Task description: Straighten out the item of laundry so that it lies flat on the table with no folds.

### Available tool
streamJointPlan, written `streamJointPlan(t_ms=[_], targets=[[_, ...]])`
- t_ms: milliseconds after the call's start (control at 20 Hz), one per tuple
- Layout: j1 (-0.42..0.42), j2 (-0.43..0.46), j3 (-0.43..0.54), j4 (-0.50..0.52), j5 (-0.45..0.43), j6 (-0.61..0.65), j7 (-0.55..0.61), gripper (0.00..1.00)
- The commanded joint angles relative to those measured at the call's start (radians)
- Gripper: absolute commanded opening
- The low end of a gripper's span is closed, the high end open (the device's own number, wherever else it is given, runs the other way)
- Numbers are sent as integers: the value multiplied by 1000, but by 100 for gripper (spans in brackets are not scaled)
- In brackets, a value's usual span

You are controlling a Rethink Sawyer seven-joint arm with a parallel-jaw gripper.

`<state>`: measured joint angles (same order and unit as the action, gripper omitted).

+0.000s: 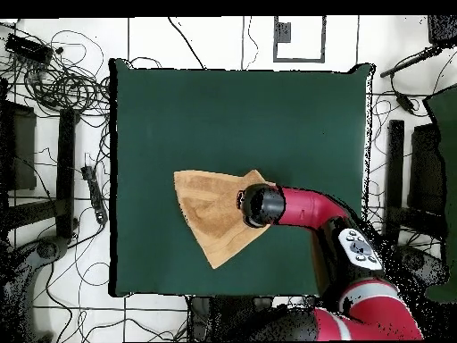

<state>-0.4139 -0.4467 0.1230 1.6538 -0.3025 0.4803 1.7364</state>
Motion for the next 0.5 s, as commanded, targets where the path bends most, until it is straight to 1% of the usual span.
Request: streamJointPlan(t_ms=[50, 250, 500], targets=[[-93, 23, 46, 63, -146, -97, -94, 0], [-101, 28, 50, 67, -184, -111, -58, 0], [-86, 37, 49, 58, -208, -126, -17, 0]])
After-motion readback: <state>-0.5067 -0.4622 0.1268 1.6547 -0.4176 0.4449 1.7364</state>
